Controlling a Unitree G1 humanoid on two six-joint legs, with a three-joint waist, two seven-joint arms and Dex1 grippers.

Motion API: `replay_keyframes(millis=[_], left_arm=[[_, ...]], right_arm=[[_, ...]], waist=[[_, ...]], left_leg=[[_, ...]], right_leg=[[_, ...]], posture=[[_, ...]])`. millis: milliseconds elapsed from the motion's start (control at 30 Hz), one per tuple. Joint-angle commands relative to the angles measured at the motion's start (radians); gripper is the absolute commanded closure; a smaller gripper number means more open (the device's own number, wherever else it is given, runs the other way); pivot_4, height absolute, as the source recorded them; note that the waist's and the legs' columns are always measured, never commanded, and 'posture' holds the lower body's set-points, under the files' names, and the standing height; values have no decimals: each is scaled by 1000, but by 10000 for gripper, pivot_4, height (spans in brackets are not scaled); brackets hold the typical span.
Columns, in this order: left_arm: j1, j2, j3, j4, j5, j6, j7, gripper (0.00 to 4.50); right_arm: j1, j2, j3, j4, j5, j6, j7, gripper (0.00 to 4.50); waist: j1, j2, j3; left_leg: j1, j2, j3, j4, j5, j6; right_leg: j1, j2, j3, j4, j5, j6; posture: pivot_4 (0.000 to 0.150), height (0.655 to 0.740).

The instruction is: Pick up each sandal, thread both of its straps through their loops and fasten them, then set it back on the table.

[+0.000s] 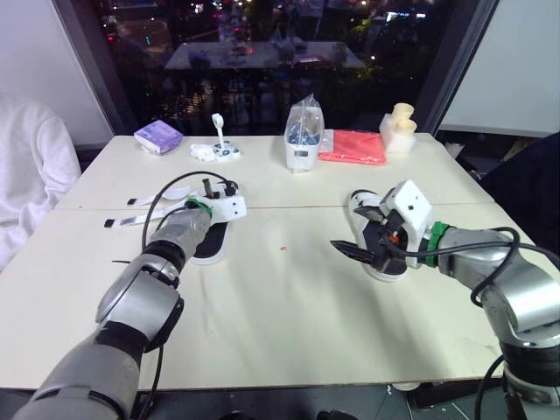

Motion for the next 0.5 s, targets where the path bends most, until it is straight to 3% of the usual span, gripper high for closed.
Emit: replay_keyframes(millis=[33, 167, 300, 500], left_arm=[[-29, 19, 10, -19, -6, -79, 93, 44453], [-29, 34, 6, -74, -17, -326, 94, 44453], [-9, 75, -51, -147, -4, -691, 13, 44453], [-8, 154, -162, -249, 81, -1149, -17, 44453]], right_arm=[[0, -17, -25, -27, 14, -14, -15, 0], [7, -31, -37, -24, 21, -17, -21, 0], [14, -58, -49, -3, 22, -31, -13, 0], [28, -96, -65, 27, 20, -62, -8, 0]], waist=[[1, 0, 0], [4, -2, 1], [4, -3, 1], [0, -3, 1]], left_leg=[[0, 0, 0, 0, 0, 0], [-1, 0, 0, 0, 0, 0], [-2, 0, 0, 0, 0, 0], [-2, 0, 2, 0, -1, 1]], right_leg=[[0, 0, 0, 0, 0, 0], [0, 0, 0, 0, 0, 0], [-1, -1, 0, -1, 1, 1], [0, -1, 0, -4, 1, 1]], posture=[[1500, 7400], [1500, 7400], [1500, 7400], [1500, 7400]])
